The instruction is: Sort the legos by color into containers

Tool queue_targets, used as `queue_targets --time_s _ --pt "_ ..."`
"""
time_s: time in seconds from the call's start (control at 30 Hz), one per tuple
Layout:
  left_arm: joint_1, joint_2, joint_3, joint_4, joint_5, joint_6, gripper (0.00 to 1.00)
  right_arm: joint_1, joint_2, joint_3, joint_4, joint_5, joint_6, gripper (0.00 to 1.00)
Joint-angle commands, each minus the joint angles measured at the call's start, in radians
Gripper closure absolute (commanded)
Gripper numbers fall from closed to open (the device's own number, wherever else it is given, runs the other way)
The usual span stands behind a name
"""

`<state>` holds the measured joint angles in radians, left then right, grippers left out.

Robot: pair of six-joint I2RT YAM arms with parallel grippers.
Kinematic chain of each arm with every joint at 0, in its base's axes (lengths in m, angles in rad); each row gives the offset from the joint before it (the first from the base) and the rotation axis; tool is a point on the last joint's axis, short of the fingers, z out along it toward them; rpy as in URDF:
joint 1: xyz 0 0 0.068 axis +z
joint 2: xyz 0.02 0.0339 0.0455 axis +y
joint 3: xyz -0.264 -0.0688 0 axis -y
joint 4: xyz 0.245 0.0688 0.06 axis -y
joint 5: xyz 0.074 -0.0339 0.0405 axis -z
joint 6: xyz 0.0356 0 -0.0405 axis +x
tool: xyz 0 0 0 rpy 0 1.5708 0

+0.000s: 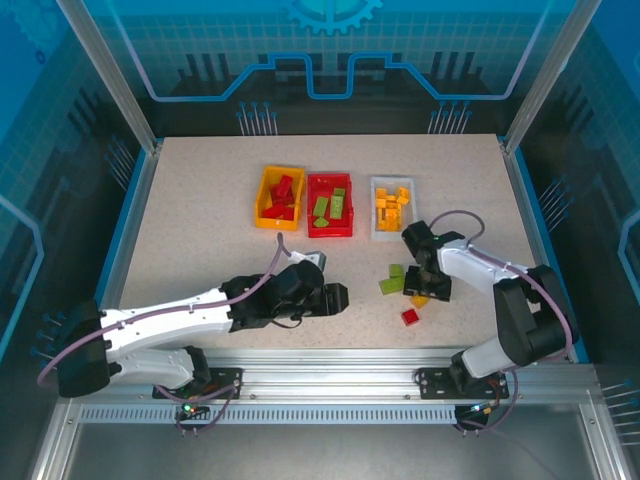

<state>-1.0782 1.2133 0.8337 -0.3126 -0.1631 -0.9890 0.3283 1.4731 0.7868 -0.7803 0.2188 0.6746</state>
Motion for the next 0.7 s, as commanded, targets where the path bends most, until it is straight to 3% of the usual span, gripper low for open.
queue_targets --time_s 0.0,0.17,0.33,0.57,0.67 --pt "-0.01 0.015 0.039 0.006 0.007 0.024 0.4 -0.033 -0.059 -0.012 0.01 -0.026 -0.017 0.34" --pt "-0.017 0.032 0.042 0.016 0.014 0.023 0.39 -0.053 -0.146 -0.041 -0.02 -0.068 0.036 0.3" --pt "-0.025 0.046 0.05 0.025 0.017 0.026 0.39 -0.083 -0.252 -0.136 0.04 -0.146 0.158 0.34" --pt "-0.05 0.07 0.075 0.067 0.046 0.095 0.39 -0.106 -0.228 -0.185 0.156 -0.211 0.245 0.41" --pt "-0.07 0.089 0.08 0.114 0.075 0.134 0.39 -0.107 -0.188 -0.198 0.181 -0.223 0.275 0.48"
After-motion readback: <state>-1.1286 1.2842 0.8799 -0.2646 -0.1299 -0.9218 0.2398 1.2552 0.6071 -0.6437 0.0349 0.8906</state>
